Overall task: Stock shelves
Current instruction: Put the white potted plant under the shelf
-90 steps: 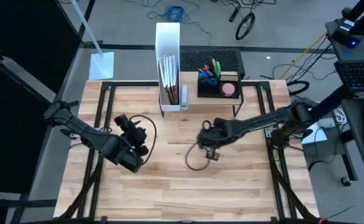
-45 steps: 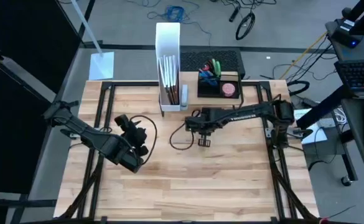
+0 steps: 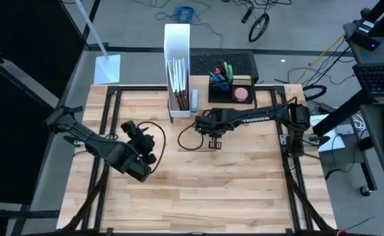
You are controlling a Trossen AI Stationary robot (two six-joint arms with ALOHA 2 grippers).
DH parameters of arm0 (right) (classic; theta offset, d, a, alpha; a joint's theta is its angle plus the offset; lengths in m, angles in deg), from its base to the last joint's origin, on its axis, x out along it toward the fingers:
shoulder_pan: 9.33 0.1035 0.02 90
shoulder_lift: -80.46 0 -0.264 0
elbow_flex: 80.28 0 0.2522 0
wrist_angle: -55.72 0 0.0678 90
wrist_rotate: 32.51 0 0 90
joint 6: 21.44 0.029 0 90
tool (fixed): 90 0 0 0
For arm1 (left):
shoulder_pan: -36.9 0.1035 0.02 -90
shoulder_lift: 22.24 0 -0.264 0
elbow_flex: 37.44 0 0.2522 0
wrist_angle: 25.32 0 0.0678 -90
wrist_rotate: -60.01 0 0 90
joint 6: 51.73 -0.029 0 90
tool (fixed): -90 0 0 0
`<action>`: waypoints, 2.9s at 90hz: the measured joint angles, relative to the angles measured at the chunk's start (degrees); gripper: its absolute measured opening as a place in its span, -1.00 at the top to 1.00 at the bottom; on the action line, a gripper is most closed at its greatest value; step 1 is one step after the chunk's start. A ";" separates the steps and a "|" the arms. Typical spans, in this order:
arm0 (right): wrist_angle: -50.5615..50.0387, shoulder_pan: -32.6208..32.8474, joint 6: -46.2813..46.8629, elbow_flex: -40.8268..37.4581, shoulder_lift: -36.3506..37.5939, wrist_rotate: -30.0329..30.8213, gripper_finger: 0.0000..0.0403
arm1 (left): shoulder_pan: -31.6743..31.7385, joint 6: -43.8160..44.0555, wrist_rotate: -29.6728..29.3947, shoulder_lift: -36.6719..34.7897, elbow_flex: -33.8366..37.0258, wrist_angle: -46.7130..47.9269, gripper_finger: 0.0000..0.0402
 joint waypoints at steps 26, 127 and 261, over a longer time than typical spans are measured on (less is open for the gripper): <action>0.08 0.04 -0.44 0.00 0.07 0.25 0.69 | 0.00 0.04 0.26 0.00 0.00 0.00 0.12; 50.41 20.93 60.76 -38.76 11.56 30.32 0.68 | 0.00 0.35 1.62 0.02 -0.02 -1.42 0.12; 73.00 2.81 26.77 -39.39 1.04 22.24 1.00 | 0.11 -0.03 0.39 0.02 -0.02 -1.46 0.12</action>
